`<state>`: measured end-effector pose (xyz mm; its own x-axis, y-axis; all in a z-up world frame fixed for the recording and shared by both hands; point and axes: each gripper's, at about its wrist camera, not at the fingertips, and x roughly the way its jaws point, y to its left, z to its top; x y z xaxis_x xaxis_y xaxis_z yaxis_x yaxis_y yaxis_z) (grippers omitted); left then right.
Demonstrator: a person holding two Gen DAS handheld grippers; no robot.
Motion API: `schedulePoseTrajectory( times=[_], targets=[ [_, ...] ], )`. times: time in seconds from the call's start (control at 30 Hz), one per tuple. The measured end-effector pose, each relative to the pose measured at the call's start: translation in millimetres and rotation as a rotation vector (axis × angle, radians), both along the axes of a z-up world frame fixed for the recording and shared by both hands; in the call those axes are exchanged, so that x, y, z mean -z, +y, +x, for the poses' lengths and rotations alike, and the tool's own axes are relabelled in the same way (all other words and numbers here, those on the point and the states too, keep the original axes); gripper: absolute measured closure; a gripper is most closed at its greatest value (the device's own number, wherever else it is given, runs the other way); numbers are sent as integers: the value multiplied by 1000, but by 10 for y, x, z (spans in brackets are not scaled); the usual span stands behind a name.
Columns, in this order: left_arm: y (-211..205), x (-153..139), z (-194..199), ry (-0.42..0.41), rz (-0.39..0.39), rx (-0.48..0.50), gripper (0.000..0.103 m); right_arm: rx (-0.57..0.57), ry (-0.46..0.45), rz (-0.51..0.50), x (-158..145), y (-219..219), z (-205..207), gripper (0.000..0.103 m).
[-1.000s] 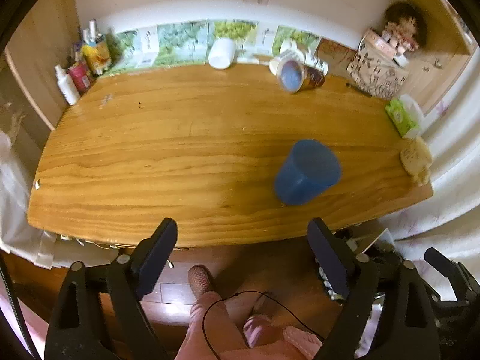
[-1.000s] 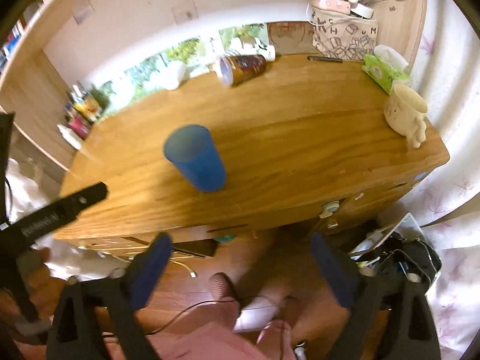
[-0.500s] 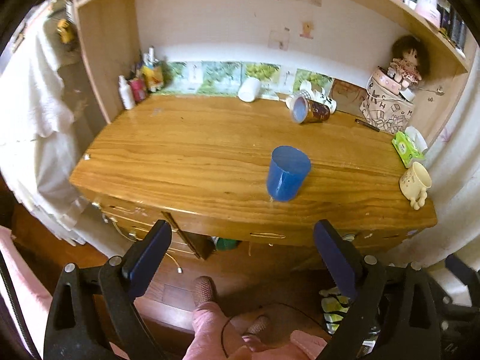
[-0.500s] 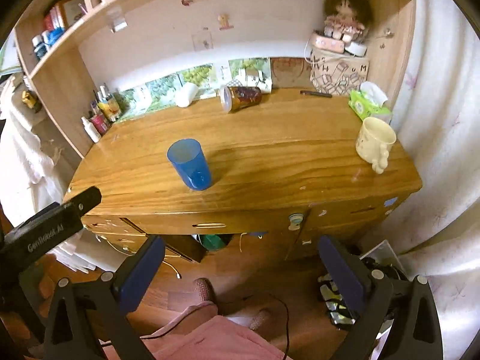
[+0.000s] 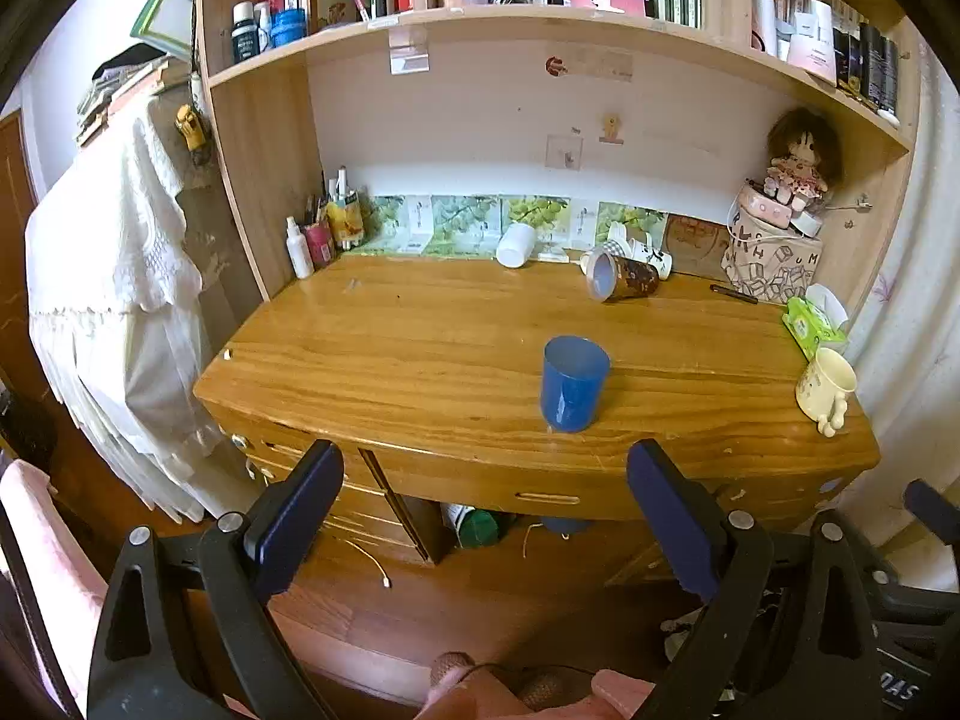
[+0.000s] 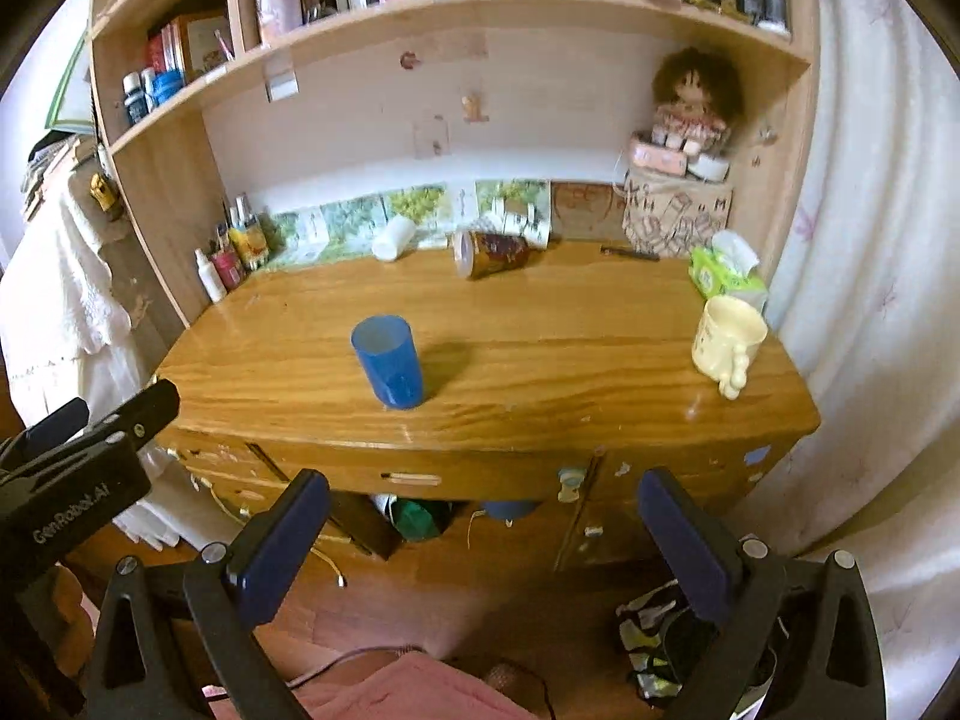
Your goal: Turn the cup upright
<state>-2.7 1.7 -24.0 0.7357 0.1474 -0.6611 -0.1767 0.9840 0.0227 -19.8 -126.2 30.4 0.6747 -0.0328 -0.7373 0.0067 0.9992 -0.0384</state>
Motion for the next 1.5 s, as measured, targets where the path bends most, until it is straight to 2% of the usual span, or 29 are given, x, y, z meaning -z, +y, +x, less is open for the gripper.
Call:
schedulePoseTrajectory(
  times=[0.17, 0.33, 0.83, 1.5],
  targets=[
    [-19, -31, -46, -32, -1, 16, 6, 1, -59, -7, -80, 20, -69, 0],
    [-12, -64, -75, -75, 18, 35, 6, 3, -79, -2, -87, 44, -85, 0],
    [97, -116, -82, -120, 32, 31, 6, -4, -58, 18, -50, 153, 8, 0],
    [30, -146, -125, -145, 50, 38, 6, -7, -46, 26, -18, 181, 18, 0]
  ],
)
